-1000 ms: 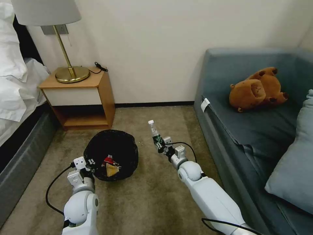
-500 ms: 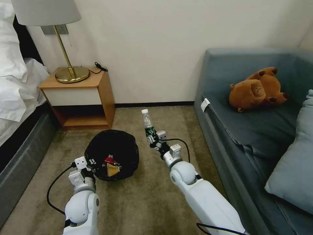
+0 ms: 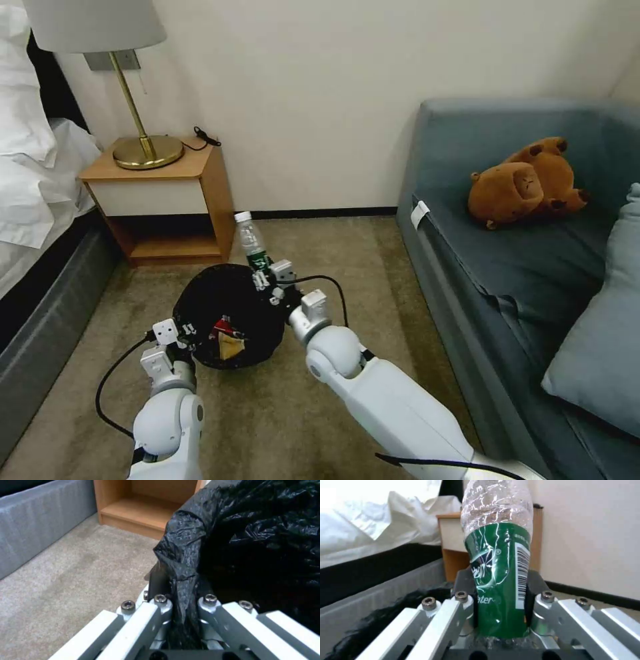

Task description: Pick up the trash bin, then pick up the garbage on the floor and place it into the trash bin.

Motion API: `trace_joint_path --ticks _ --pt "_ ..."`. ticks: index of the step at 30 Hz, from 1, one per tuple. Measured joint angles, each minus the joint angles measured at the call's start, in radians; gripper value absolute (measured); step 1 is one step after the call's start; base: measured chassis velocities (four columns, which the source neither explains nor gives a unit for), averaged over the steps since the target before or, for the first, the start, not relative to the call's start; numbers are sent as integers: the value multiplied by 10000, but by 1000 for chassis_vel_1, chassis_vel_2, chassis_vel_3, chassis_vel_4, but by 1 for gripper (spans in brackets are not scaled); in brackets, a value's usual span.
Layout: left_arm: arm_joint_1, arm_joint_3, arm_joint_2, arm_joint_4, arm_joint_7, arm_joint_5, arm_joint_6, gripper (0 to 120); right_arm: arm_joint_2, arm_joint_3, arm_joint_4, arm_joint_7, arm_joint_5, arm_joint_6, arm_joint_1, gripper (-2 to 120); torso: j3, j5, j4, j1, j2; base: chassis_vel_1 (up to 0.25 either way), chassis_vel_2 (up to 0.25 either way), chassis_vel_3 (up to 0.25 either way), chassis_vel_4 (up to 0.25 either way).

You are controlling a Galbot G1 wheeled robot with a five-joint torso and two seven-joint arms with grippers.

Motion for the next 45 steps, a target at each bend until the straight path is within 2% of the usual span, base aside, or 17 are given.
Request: trace_joint_path --ticks 12,26,27,29,30,31,32,34,35,36,38,39,41,42,43,44,45 --pt "-53 34 0 48 -18 42 -3 3 717 -472 -1005 -47 -650 197 -64 20 0 0 -1 0 0 0 0 0 0" --pt "-14 135 0 39 -34 97 -35 3 993 -471 -1304 -226 -1274 163 -596 20 1 1 0 0 0 0 0 0 0" --pt "-11 135 0 22 -35 101 -35 3 1005 -475 -1304 -237 -1335 99 -632 25 1 1 0 -1 0 0 0 0 0" --pt "-10 134 0 17 -36 103 -33 3 1005 -477 -1302 -238 -1347 69 -639 29 1 1 0 0 0 0 0 0 0" --pt "-10 134 0 16 -40 108 -29 3 999 -484 -1274 -241 -1404 -29 -667 36 1 1 0 0 0 0 0 0 0" --pt "-10 134 0 16 -40 108 -29 3 999 -484 -1274 -241 -1404 -29 -667 36 1 1 0 0 0 0 0 0 0" --pt "-11 141 0 16 -47 111 -28 3 991 -479 -1236 -244 -1469 -99 -702 42 0 1 0 0 0 0 0 0 0" --pt "-12 151 0 17 -49 115 -28 3 988 -475 -1218 -247 -1495 -135 -726 44 1 1 0 0 -1 0 0 0 0" --pt "-13 190 0 48 -52 136 -28 3 970 -472 -1175 -256 -1549 -216 -795 52 1 1 -1 -1 0 0 0 0 0" --pt "-13 190 0 48 -52 136 -28 3 970 -472 -1175 -256 -1549 -216 -795 52 1 1 -1 -1 0 0 0 0 0" --pt "-26 213 0 68 -54 146 -27 3 931 -470 -1136 -276 -1593 -270 -837 62 1 1 -1 0 0 0 0 0 0" --pt "-26 213 0 68 -54 146 -27 3 931 -470 -1136 -276 -1593 -270 -837 62 1 1 -1 0 0 0 0 0 0" --pt "-57 212 0 68 -61 149 -20 3 920 -463 -1113 -288 -1595 -295 -842 74 1 1 -1 0 0 0 0 0 0" --pt "-57 212 0 68 -61 149 -20 3 920 -463 -1113 -288 -1595 -295 -842 74 1 1 -1 0 0 0 0 0 0" --pt "-65 211 0 68 -62 149 -11 3 927 -461 -1112 -289 -1595 -303 -842 81 0 1 -1 0 0 0 0 0 0" --pt "-65 211 0 68 -62 149 -11 3 927 -461 -1112 -289 -1595 -303 -842 81 0 1 -1 0 0 0 0 0 0" --pt "-74 211 0 68 -65 148 -5 3 957 -461 -1113 -291 -1593 -314 -841 88 0 1 0 0 -1 0 0 0 0"
